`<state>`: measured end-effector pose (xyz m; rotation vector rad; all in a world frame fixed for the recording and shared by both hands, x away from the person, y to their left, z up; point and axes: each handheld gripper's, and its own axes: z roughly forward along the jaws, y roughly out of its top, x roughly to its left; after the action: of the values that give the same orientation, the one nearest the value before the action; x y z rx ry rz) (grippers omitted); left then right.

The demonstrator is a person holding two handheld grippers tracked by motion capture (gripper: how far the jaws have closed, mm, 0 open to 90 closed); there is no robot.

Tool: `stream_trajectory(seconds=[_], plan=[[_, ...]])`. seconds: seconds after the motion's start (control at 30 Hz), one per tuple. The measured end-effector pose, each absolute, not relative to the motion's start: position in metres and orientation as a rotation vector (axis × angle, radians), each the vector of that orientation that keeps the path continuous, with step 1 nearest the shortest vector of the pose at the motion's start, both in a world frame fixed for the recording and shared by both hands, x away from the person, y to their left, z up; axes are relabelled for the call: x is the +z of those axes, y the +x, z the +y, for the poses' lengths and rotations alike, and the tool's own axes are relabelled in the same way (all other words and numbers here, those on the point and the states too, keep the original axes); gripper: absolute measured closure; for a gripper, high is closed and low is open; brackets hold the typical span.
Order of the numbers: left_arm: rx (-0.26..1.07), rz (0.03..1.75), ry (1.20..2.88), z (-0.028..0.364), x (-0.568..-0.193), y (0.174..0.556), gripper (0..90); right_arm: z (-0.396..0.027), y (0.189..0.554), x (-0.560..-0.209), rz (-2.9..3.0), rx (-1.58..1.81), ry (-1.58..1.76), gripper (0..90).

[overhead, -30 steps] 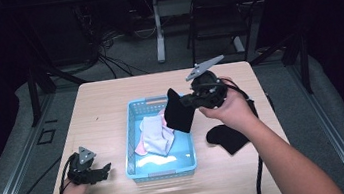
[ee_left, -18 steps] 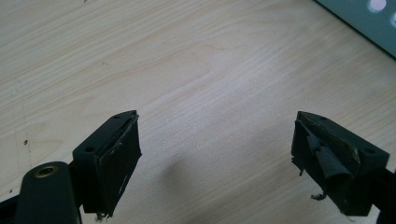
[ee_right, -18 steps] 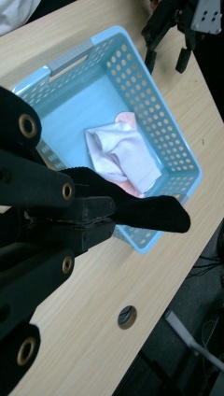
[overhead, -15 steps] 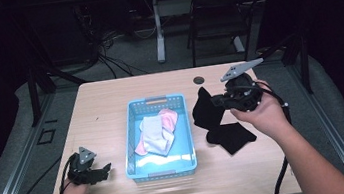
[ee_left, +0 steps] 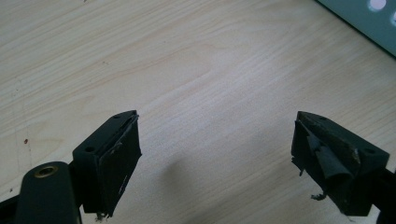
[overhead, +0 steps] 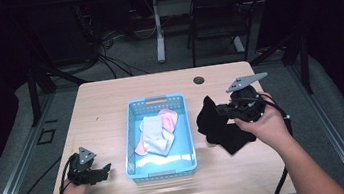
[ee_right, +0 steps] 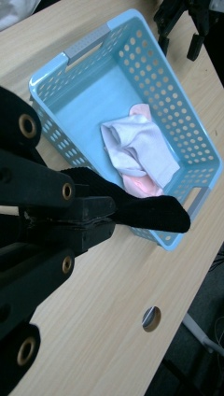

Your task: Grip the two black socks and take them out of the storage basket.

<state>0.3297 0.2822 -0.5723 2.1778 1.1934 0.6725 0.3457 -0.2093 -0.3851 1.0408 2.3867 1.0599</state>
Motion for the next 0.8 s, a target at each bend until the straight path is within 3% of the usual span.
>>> stream_trajectory(seconds=[0.47, 0.8], plan=[[0.672, 1.198, 2.178, 0.282, -0.573, 0.330, 15.6, -0.211, 0.348, -0.419, 2.418, 1.031, 1.094, 88.6], [0.668, 1.199, 2.181, 0.282, -0.573, 0.330, 15.5, -0.235, 0.363, -0.455, 2.384, 0.969, 1.268, 88.5]])
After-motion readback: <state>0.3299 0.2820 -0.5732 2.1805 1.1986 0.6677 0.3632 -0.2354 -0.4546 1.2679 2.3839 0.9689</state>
